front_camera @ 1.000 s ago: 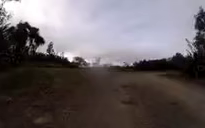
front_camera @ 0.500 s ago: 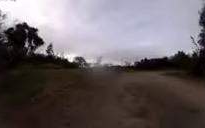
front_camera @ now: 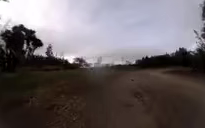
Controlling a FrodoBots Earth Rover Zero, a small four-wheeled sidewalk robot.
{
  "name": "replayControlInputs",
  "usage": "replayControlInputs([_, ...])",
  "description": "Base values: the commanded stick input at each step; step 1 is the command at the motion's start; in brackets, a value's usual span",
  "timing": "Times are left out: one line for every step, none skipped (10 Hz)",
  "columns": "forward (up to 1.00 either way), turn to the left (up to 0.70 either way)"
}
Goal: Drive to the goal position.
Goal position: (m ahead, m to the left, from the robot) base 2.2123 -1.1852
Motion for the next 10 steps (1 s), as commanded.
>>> replayControlInputs([0.85, -0.31])
replayControlInputs([0.85, -0.31])
replayControlInputs([0.85, -0.31])
replayControlInputs([0.85, -0.31])
replayControlInputs([0.85, -0.31])
replayControlInputs([0.85, -0.31])
replayControlInputs([0.85, -0.31])
replayControlInputs([0.85, -0.31])
replayControlInputs([0.85, -0.31])
replayControlInputs([0.85, -0.31])
